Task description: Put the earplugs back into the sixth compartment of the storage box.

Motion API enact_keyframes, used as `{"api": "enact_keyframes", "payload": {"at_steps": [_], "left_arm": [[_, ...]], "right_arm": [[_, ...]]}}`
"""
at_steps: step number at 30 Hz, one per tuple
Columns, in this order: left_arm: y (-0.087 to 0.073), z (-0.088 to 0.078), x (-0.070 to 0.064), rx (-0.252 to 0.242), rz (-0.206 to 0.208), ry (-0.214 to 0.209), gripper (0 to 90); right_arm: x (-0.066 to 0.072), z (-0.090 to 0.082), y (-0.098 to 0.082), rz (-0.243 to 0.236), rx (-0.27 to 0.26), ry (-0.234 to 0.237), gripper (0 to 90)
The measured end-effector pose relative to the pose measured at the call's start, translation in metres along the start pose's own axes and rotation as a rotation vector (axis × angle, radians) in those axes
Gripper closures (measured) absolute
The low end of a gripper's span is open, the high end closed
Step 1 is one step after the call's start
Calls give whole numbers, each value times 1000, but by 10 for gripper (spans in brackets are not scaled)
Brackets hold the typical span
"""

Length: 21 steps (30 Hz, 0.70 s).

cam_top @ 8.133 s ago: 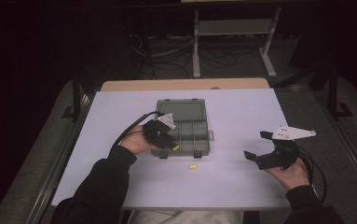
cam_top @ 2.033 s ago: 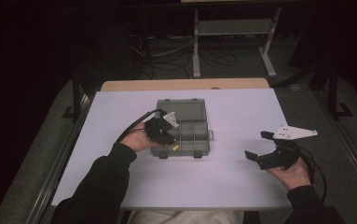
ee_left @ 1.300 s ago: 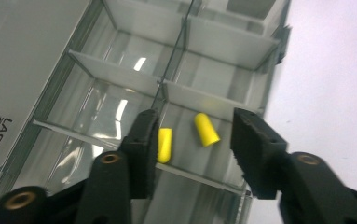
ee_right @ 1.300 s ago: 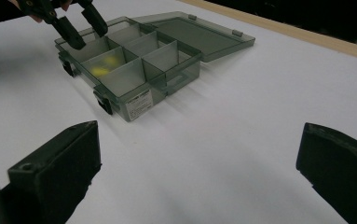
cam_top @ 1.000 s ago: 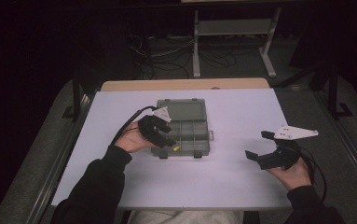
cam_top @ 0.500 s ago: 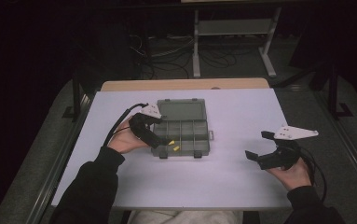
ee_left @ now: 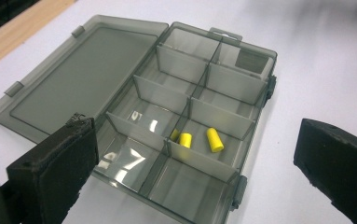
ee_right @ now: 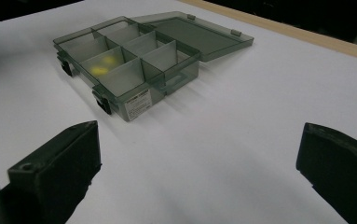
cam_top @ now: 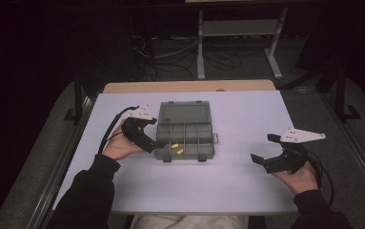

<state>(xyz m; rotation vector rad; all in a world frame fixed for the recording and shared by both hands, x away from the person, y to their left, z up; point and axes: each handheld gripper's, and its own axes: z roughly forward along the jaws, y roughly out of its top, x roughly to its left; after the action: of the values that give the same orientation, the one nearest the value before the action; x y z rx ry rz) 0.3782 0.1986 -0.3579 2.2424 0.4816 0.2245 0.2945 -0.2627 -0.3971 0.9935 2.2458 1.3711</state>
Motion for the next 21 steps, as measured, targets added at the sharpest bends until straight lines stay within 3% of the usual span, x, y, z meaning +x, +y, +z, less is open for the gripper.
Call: {"api": "enact_keyframes", "payload": {"at_steps": [12,17,21], "left_arm": [[-18,-23,-7,-94,-13,61,0],[-28,-29,-9,-107,-18,87,0],[-38,-35,-9,-135,-50,101,0]], "right_arm": [[0,0,-1,-1,4,-5,0],[0,0,-1,1,4,-6,0],[0,0,-1,0,3,-8,0]]}}
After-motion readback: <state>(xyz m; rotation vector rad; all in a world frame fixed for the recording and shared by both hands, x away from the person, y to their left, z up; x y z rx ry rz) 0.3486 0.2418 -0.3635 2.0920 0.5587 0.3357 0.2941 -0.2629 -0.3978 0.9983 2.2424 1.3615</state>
